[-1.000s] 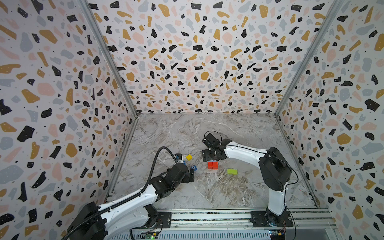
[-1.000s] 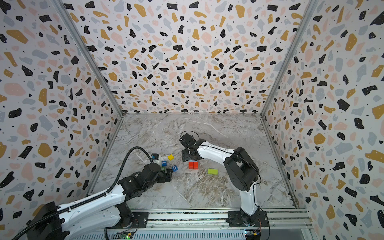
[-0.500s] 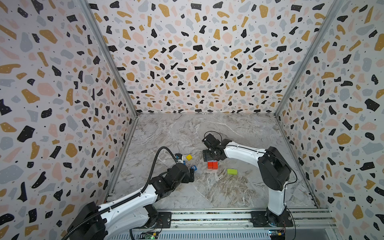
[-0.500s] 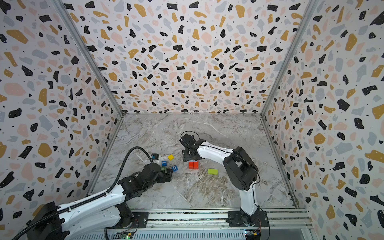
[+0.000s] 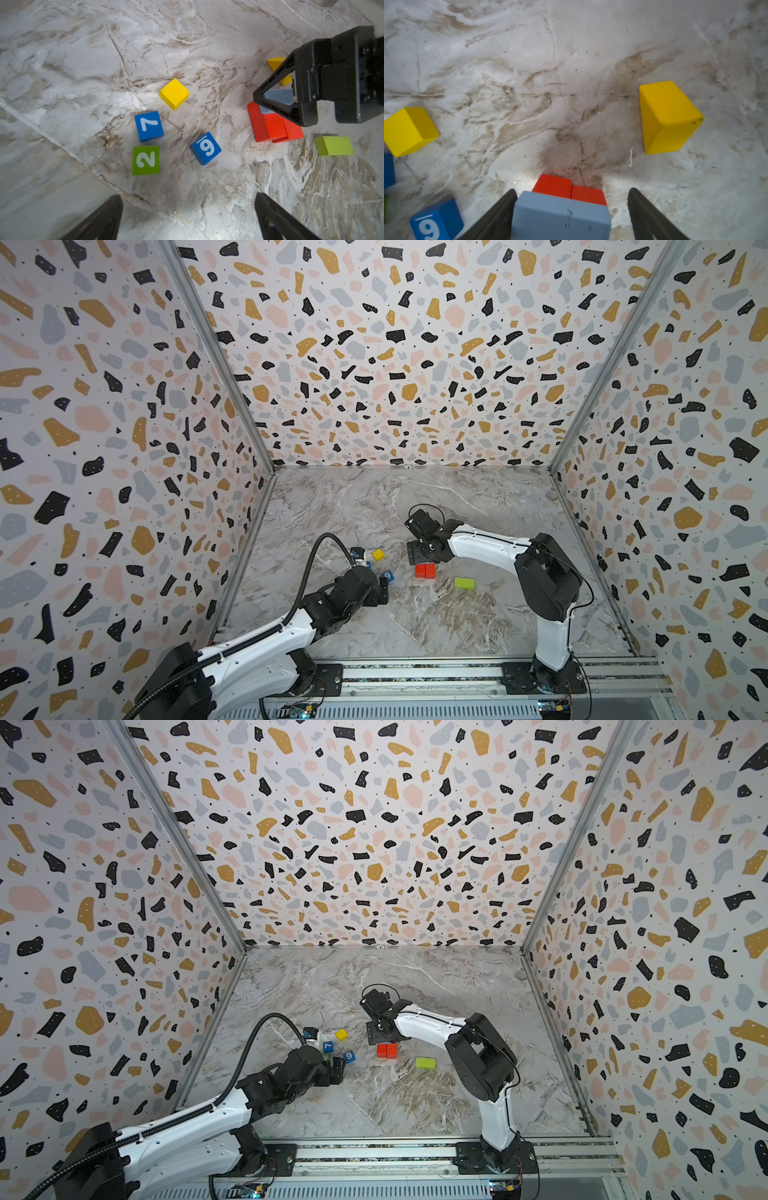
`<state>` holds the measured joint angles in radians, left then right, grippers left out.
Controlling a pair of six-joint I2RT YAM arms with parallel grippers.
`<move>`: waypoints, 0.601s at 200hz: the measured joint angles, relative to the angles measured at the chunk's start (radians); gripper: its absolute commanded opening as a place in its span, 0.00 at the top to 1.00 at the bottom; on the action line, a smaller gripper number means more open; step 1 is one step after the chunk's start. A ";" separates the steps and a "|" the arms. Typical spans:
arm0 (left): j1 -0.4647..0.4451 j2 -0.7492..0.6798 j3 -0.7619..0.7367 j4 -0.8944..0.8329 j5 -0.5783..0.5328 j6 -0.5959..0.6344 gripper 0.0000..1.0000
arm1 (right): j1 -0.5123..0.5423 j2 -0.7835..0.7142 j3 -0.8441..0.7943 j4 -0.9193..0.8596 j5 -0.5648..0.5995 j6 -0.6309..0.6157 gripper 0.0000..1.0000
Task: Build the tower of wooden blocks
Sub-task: 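Lower the light blue block onto the two red blocks with the right gripper, then open and raise the right gripper while the left gripper nears the lime green block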
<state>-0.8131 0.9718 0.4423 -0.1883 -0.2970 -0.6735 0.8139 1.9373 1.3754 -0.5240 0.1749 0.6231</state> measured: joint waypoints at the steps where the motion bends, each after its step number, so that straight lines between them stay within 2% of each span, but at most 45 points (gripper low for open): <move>1: 0.000 0.000 0.000 0.000 0.000 0.000 0.00 | 0.000 0.000 0.000 0.000 0.000 0.000 0.15; 120: 0.000 0.000 0.017 -0.028 -0.001 0.004 0.00 | 0.000 -0.019 -0.026 0.013 -0.003 -0.004 0.13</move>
<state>-0.8131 0.9714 0.4591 -0.2165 -0.2981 -0.6697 0.8139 1.9179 1.3499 -0.5114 0.1719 0.6189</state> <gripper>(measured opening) 0.999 0.871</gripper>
